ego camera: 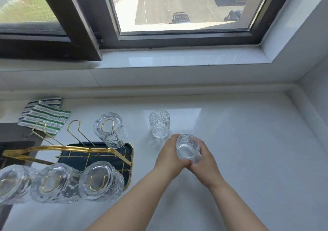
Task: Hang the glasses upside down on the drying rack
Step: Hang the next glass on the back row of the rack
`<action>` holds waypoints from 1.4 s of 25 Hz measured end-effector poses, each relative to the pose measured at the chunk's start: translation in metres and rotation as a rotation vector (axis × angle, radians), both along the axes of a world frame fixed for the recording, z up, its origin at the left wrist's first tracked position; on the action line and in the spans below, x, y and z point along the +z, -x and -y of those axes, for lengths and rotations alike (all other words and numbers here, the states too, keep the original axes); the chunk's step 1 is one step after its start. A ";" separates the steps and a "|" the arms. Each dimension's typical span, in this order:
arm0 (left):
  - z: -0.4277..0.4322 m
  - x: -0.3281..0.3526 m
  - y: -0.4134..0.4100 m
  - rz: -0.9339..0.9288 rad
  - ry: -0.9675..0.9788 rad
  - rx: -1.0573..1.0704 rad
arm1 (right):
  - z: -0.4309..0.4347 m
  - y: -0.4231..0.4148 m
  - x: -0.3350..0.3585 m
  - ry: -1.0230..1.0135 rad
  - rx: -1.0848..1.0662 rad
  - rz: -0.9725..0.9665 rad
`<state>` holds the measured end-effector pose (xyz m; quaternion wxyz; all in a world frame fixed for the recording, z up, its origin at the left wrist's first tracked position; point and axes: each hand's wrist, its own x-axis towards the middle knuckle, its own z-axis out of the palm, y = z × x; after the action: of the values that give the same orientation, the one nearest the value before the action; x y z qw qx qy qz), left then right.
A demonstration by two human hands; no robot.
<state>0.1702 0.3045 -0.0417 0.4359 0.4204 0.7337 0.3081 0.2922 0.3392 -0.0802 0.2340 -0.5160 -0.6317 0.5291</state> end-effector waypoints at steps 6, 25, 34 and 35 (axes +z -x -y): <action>0.022 0.059 0.002 -0.087 -0.201 0.031 | 0.017 0.004 0.062 -0.140 0.034 -0.053; 0.149 0.180 0.192 -0.384 -0.441 -0.006 | 0.080 0.159 0.215 -0.229 0.393 -0.198; 0.100 0.135 0.273 -0.575 -0.148 -0.169 | 0.049 0.262 0.190 -0.528 0.566 0.427; 0.096 0.129 0.275 -0.543 -0.151 -0.183 | 0.045 0.266 0.182 -0.527 0.580 0.468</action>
<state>-0.1049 0.2081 0.0870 0.2169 0.5831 0.7576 0.1974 0.0261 0.2941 0.1016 0.0505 -0.3461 -0.8991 0.2633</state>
